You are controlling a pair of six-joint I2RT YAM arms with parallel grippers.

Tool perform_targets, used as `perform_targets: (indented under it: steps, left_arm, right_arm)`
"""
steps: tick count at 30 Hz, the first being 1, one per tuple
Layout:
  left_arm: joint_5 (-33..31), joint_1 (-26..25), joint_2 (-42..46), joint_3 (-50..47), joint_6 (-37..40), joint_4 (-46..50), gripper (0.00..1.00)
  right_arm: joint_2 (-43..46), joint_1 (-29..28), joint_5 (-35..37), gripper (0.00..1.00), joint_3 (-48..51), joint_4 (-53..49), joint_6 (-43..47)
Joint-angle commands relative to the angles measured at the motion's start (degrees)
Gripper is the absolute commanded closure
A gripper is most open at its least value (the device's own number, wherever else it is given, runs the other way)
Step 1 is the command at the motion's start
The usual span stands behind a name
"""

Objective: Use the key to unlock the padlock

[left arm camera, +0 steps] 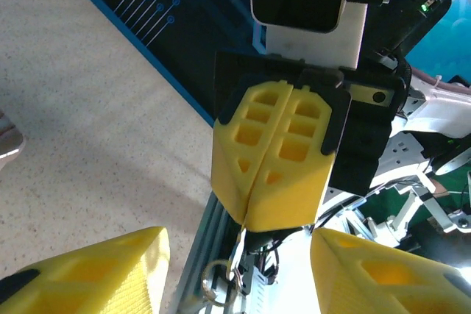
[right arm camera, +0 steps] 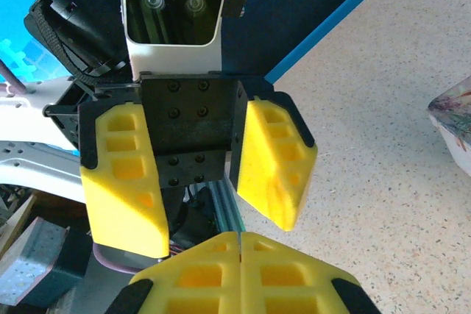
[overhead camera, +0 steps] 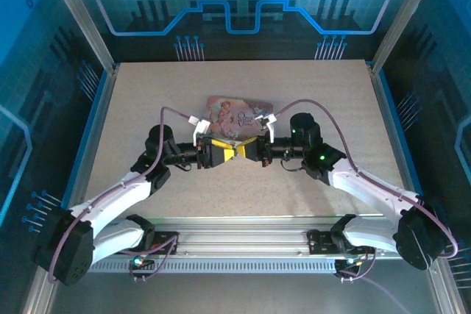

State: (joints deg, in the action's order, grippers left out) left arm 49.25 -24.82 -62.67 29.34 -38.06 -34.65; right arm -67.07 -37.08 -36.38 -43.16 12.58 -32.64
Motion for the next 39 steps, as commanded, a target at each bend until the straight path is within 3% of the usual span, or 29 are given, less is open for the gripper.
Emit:
perform_targets:
  steps: [1, 11, 31, 35, 39]
  left_arm:
    - [0.65, -0.61, -1.89, -0.69, -2.71, -7.67, 0.49]
    - [1.54, -2.34, -3.52, -2.52, -3.89, -11.41, 0.59]
    - [0.42, -2.15, -0.10, -2.84, -1.57, -6.18, 0.89]
    - [0.54, -2.16, -0.02, -2.70, -1.86, -6.05, 0.90]
    - [0.32, -2.14, -0.16, -2.62, -1.89, -5.86, 0.83]
  right_arm:
    - [1.23, -1.05, 0.37, 1.00, 0.30, 2.54, -0.66]
    - [2.46, -1.06, 2.88, 1.00, 0.67, 2.54, -1.11]
    - [3.52, -1.06, 3.95, 1.00, 1.81, 2.55, -1.54]
    - [3.35, -1.06, 3.87, 1.00, 1.97, 4.48, -1.81]
    - [3.09, -1.06, 3.71, 1.00, 2.08, 5.26, -2.29]
